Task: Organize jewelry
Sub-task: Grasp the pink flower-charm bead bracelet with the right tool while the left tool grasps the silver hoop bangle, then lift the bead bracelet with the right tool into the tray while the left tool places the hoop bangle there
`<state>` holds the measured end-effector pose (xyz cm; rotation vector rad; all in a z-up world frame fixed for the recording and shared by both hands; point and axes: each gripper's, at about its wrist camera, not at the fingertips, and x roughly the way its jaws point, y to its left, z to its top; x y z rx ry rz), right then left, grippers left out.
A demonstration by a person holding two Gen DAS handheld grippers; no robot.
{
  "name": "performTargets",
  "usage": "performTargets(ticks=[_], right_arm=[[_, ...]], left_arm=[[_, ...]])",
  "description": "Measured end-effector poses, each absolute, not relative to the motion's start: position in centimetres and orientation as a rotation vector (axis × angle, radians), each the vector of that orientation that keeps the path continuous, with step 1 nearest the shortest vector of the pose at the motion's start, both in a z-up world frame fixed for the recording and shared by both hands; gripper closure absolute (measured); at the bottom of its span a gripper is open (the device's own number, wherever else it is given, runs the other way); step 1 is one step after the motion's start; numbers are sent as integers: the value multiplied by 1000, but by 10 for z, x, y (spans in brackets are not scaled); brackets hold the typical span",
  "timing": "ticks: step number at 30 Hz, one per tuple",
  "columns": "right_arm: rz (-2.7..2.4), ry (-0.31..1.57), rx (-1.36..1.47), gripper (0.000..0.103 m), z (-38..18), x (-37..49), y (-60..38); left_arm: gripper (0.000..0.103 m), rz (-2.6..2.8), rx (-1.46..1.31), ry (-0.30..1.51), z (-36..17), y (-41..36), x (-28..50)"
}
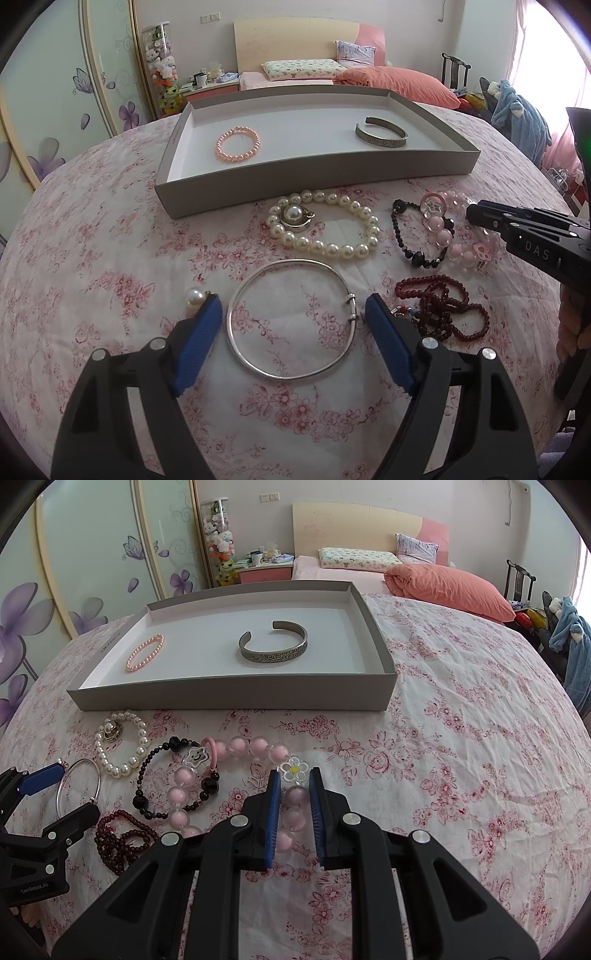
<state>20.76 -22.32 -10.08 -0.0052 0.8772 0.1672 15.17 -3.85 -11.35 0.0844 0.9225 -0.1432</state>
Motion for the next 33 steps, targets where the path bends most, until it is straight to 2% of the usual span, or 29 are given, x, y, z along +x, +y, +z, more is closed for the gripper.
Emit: performTargets(ticks=[12, 15, 33], right_arm=[[167, 878, -5, 86, -101, 208, -223], [167, 878, -5, 86, -101, 208, -224], [173, 875, 7, 87, -100, 208, -224]], left_arm=[[25, -143, 84, 922, -114, -38, 152], [33, -138, 82, 916, -113, -38, 152], [34, -146, 71, 911, -114, -43, 156]])
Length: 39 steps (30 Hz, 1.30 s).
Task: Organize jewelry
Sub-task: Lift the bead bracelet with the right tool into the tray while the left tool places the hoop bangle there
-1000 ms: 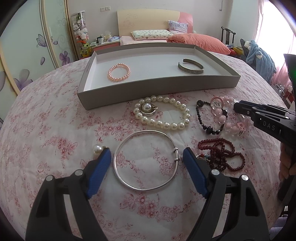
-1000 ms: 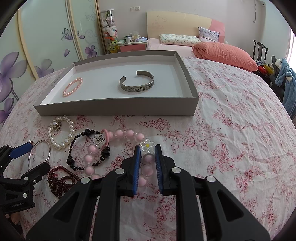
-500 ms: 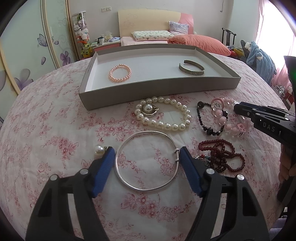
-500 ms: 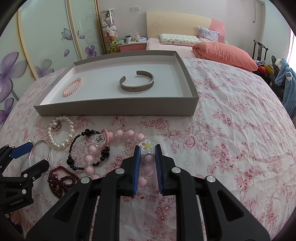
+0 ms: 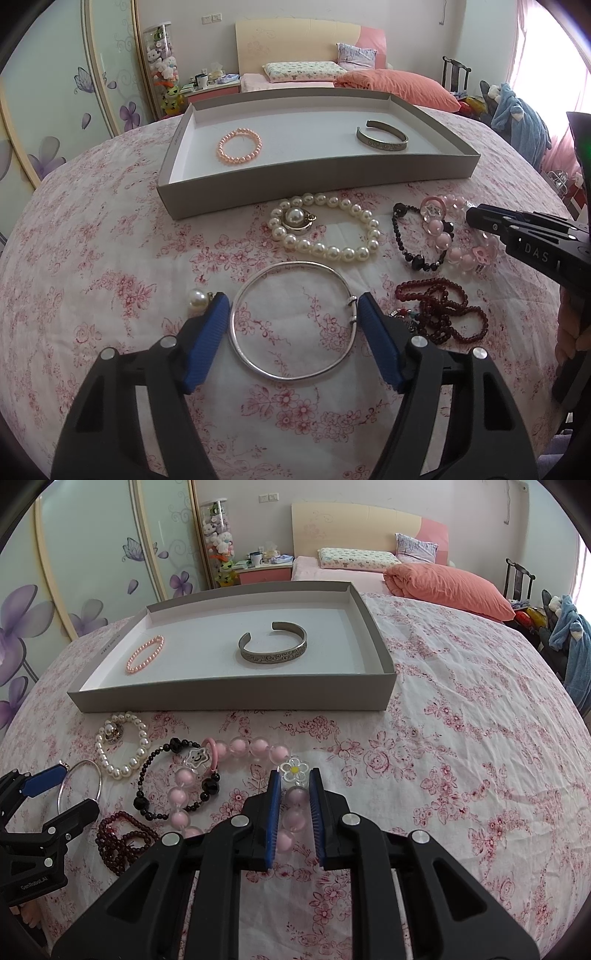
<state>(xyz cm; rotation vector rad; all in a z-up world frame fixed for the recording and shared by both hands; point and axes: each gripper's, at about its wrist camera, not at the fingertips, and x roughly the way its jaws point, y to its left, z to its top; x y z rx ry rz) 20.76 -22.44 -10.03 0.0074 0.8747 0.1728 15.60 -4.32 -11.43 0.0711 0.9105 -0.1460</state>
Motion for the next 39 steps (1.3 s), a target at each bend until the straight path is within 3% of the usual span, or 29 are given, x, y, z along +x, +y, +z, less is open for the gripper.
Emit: performTargets(ticks=[19, 27, 39], right_arm=[[327, 623, 149, 87, -38, 183, -218], [325, 578, 181, 87, -29, 167, -221], [251, 357, 144, 87, 10, 132, -216]], left_arm=[[34, -139, 18, 752, -79, -29, 132], [34, -85, 77, 595, -56, -37, 110], [34, -11, 54, 427, -17, -32, 95]])
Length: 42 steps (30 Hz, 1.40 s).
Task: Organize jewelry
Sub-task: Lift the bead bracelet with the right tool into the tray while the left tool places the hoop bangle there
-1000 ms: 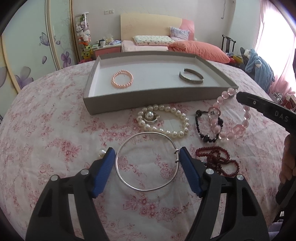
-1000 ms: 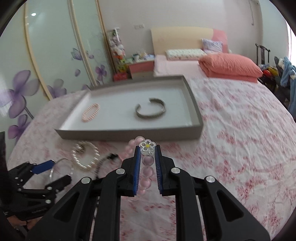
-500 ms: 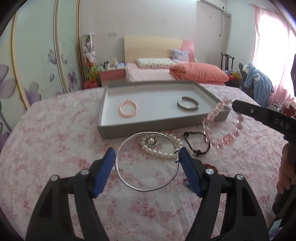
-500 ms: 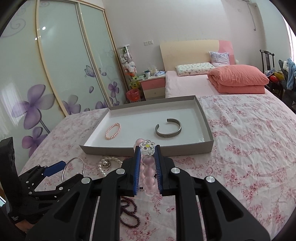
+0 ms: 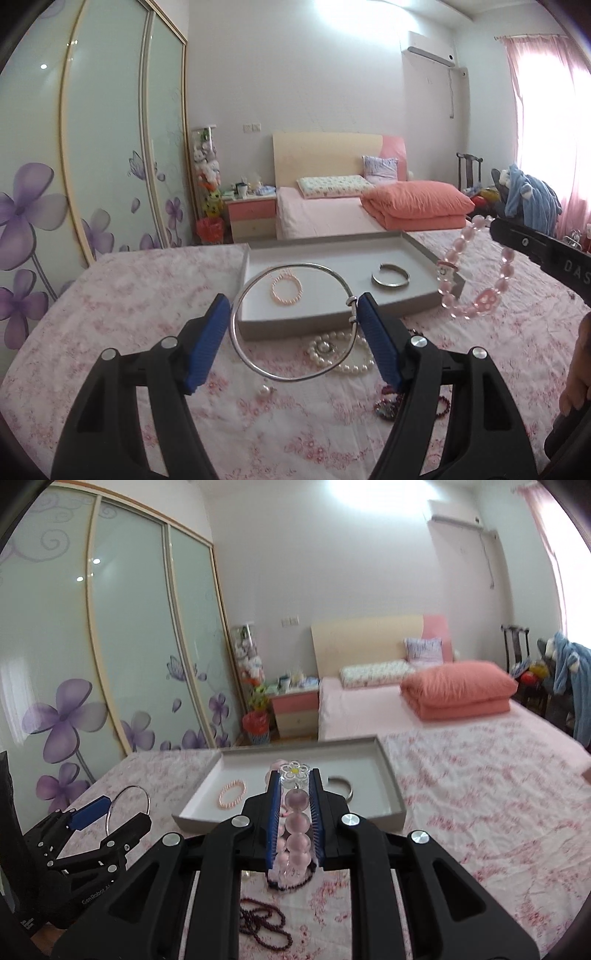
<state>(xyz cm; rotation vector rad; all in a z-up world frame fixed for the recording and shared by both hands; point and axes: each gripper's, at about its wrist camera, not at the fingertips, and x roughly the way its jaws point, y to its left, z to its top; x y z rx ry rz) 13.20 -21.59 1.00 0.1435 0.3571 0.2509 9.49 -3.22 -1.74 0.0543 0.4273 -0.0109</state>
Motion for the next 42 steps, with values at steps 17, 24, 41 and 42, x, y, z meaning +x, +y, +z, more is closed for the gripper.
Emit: performTargets(ticks=[17, 24, 41, 42], right_arm=[[192, 234, 86, 87, 29, 145, -204], [169, 241, 87, 87, 30, 174, -199], [164, 402, 119, 87, -11, 265, -188], [165, 417, 124, 87, -15, 271, -188]], left_arm=[[34, 57, 84, 395, -2, -34, 123], [33, 77, 76, 396, 1, -38, 154], [33, 59, 58, 481, -25, -36, 245], [33, 60, 58, 484, -27, -36, 249]])
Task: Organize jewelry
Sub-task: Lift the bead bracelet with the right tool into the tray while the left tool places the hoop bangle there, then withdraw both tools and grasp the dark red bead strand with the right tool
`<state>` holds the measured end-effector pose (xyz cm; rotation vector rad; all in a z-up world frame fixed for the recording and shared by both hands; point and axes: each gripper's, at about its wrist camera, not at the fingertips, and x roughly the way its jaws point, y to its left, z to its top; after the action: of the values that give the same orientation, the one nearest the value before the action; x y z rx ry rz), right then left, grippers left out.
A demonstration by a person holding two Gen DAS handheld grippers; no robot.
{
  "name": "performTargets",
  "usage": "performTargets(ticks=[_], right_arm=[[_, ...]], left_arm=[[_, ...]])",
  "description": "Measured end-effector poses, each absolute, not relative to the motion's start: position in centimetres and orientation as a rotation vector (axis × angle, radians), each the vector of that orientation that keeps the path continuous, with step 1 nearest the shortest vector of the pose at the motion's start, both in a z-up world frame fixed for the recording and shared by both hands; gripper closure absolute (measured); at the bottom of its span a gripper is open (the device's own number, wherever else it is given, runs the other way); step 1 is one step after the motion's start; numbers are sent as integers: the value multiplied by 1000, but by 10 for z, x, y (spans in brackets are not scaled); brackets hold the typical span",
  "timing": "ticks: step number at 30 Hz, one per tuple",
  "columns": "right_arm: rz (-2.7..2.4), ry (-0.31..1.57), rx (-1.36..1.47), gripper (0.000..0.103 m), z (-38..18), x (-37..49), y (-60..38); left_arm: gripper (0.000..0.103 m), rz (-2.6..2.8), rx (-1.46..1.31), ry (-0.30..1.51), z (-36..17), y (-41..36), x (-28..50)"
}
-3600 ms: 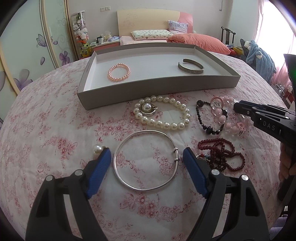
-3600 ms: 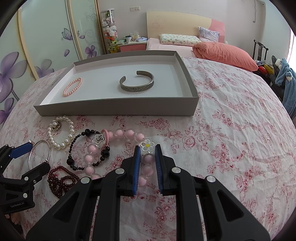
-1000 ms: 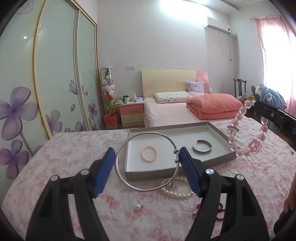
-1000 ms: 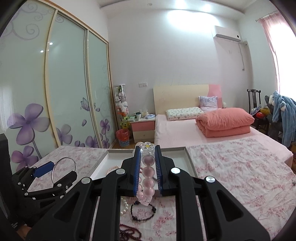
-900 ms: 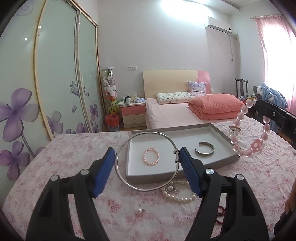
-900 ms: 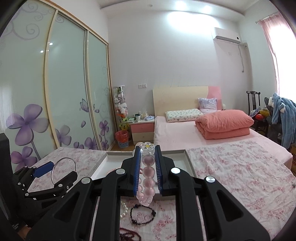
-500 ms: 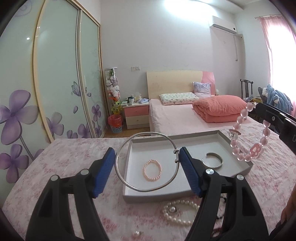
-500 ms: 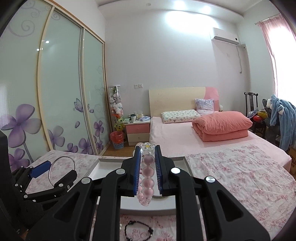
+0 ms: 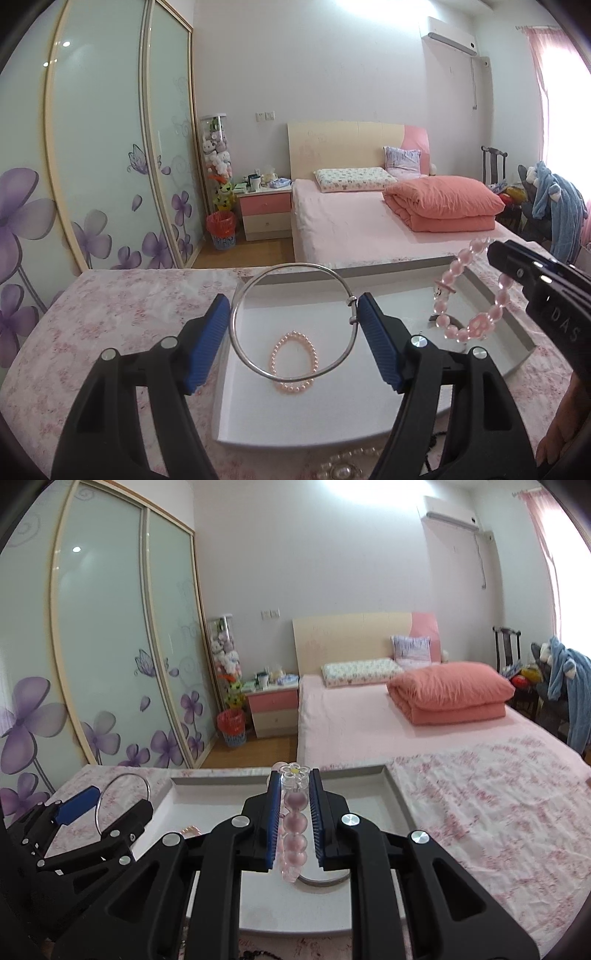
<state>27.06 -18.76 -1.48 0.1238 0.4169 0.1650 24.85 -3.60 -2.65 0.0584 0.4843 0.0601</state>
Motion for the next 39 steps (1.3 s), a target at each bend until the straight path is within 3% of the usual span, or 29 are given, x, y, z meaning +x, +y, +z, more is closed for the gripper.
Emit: performTargets(ticks=[22, 39], right_arm=[[155, 518, 166, 85, -36, 298, -191], [148, 505, 192, 85, -21, 258, -209]], left_arm=[[33, 62, 25, 584, -52, -28, 301], [33, 44, -100, 468, 6, 12, 247]])
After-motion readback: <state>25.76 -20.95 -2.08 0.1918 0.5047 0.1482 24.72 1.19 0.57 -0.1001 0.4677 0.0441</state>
